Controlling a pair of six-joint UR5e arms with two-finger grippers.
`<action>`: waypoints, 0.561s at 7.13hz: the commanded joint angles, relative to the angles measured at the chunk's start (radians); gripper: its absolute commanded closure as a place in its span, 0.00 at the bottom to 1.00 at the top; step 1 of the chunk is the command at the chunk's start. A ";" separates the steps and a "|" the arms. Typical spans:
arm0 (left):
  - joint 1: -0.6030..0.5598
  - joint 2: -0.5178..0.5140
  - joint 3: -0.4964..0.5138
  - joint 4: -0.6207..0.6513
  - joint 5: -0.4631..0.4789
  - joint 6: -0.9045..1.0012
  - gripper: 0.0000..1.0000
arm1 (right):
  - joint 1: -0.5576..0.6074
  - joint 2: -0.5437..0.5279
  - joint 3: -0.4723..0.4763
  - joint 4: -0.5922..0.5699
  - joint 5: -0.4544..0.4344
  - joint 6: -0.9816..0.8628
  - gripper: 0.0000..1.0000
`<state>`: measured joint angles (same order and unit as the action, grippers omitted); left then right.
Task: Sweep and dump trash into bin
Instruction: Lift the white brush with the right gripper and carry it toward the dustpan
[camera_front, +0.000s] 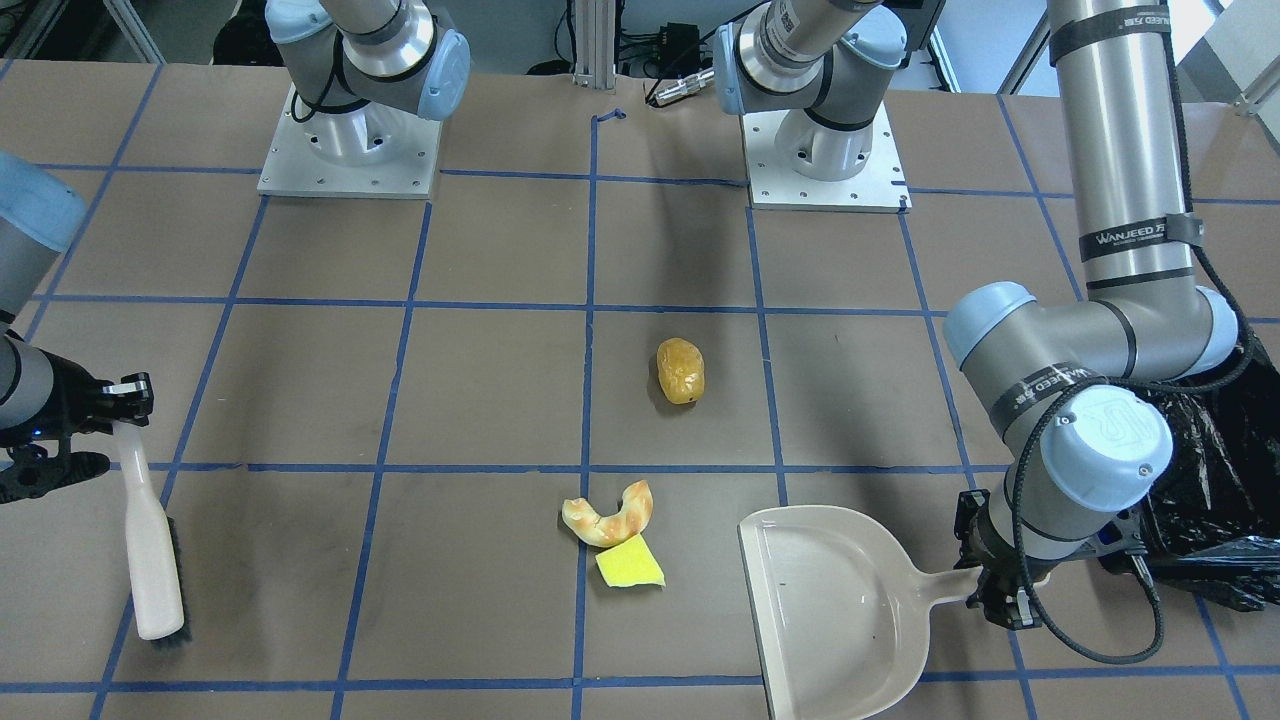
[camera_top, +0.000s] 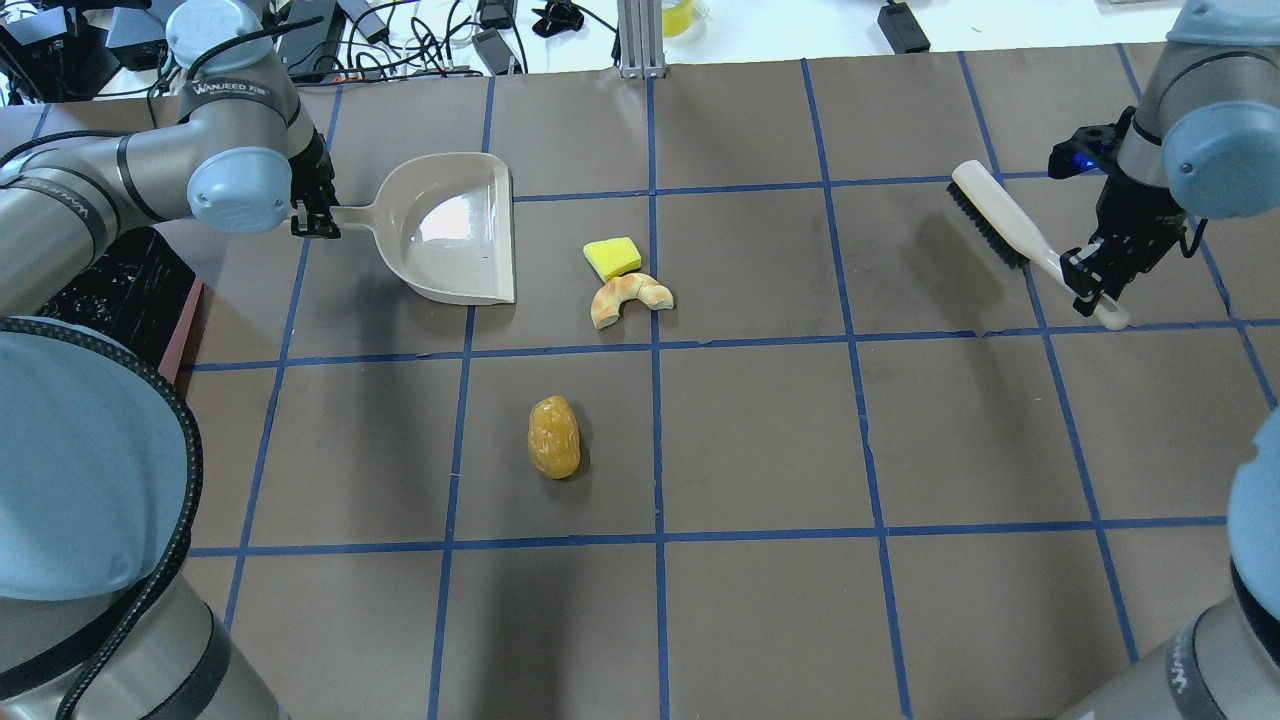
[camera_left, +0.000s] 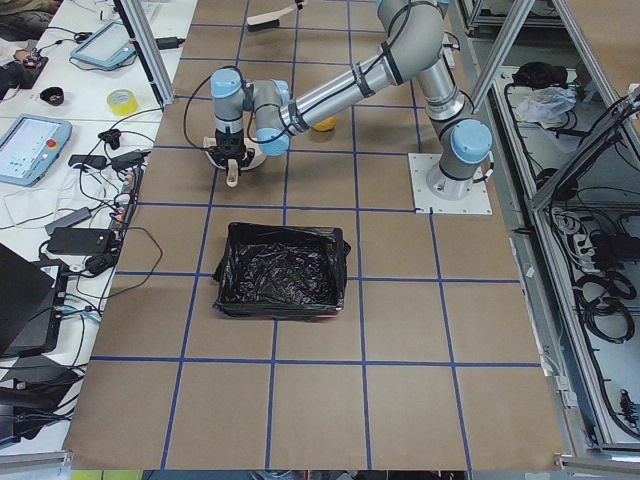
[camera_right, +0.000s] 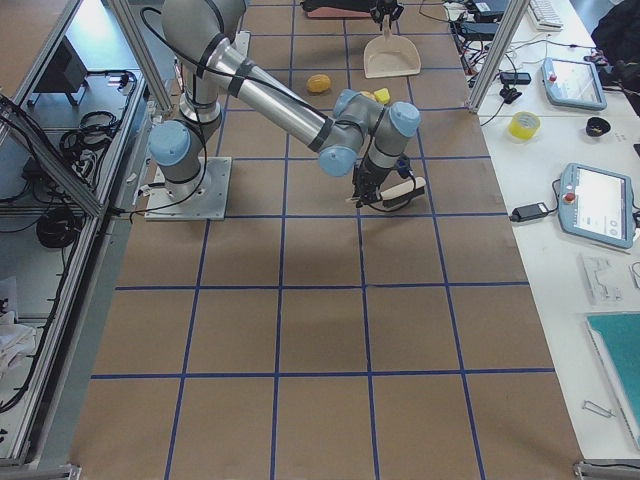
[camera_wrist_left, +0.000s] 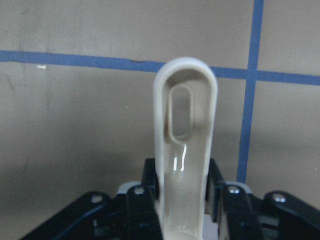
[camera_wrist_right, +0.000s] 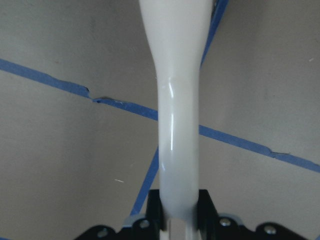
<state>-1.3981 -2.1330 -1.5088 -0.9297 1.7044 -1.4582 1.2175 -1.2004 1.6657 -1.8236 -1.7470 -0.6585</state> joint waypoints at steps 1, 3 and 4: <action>-0.069 0.039 0.002 -0.003 0.061 0.018 1.00 | 0.133 -0.040 -0.001 0.064 0.000 0.226 1.00; -0.165 0.073 -0.013 -0.009 0.133 0.125 1.00 | 0.311 -0.070 -0.001 0.143 0.074 0.556 1.00; -0.179 0.079 -0.019 -0.052 0.133 0.130 1.00 | 0.397 -0.080 -0.001 0.156 0.101 0.750 1.00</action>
<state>-1.5457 -2.0661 -1.5188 -0.9484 1.8271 -1.3532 1.5111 -1.2665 1.6644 -1.6941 -1.6851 -0.1221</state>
